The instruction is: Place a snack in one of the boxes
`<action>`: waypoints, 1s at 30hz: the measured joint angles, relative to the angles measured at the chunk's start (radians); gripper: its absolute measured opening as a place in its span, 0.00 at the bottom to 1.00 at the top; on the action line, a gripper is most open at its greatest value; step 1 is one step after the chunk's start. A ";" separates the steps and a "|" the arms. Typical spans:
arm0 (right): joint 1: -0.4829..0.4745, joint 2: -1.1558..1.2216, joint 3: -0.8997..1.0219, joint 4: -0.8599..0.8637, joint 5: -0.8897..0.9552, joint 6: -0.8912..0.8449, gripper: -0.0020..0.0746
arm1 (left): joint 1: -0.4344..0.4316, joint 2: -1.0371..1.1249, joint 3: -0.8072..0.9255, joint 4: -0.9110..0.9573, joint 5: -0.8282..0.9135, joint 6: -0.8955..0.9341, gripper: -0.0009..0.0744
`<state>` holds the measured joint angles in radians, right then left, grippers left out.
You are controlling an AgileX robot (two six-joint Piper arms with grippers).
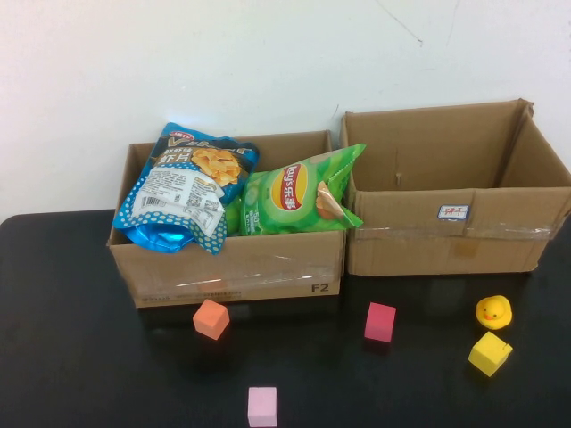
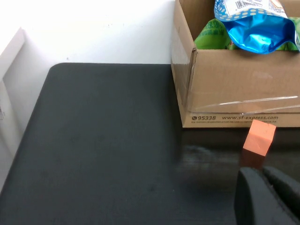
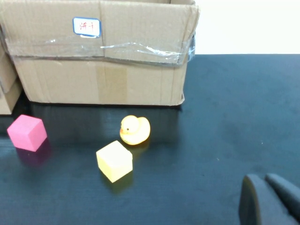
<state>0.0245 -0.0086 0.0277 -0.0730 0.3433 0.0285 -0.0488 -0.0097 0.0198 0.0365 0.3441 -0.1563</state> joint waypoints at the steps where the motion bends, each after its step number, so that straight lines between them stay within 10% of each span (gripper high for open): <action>1: 0.000 0.000 0.000 0.000 0.000 0.000 0.02 | 0.001 0.000 0.000 0.000 0.000 0.000 0.01; 30: 0.000 0.000 -0.002 0.000 0.000 0.000 0.02 | 0.001 0.000 0.000 0.000 0.000 0.000 0.01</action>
<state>0.0245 -0.0086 0.0259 -0.0730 0.3438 0.0285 -0.0482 -0.0097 0.0198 0.0365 0.3441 -0.1563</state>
